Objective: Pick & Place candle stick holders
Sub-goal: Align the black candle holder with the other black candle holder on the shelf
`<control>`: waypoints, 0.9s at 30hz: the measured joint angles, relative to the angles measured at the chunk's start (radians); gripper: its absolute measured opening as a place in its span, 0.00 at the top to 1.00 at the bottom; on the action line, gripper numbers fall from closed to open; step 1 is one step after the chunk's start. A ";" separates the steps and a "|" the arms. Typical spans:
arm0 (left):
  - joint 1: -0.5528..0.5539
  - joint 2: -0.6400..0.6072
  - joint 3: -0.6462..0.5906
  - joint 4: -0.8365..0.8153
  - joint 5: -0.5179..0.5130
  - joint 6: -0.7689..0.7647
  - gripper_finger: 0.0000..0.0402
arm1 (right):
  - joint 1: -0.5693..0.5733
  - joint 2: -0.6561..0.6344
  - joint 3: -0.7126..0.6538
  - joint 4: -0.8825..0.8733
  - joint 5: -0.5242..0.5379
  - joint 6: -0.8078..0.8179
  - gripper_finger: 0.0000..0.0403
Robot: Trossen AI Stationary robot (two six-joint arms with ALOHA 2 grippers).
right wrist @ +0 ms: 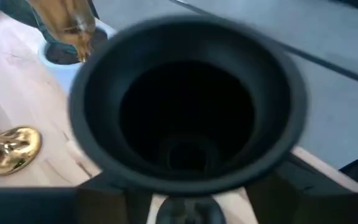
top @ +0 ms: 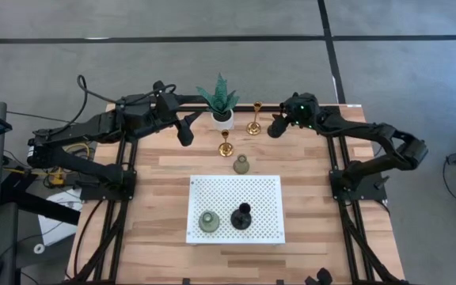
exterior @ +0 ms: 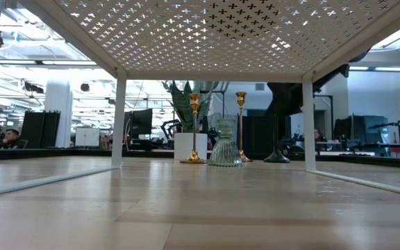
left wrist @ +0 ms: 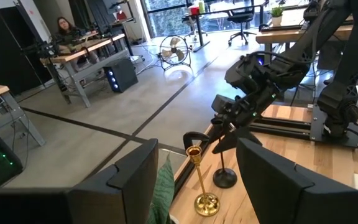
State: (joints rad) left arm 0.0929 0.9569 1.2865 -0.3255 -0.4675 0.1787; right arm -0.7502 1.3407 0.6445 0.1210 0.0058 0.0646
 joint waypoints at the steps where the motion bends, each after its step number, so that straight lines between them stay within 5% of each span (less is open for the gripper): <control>1: 0.000 0.000 0.000 0.000 0.000 0.000 0.46 | 0.001 -0.005 0.000 -0.001 -0.001 -0.005 0.56; 9: 0.000 0.000 0.000 0.000 0.000 0.000 0.46 | 0.003 -0.112 0.000 -0.051 -0.003 -0.026 0.94; 17: 0.000 0.000 0.000 0.000 0.000 0.000 0.46 | 0.019 -0.278 0.074 -0.297 -0.009 -0.041 0.95; 27: 0.000 0.000 0.000 0.000 0.000 0.000 0.46 | 0.170 -0.407 0.366 -0.644 -0.012 -0.041 0.95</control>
State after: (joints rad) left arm 0.0929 0.9569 1.2865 -0.3256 -0.4675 0.1787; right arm -0.5800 0.9338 1.0105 -0.5227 -0.0067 0.0239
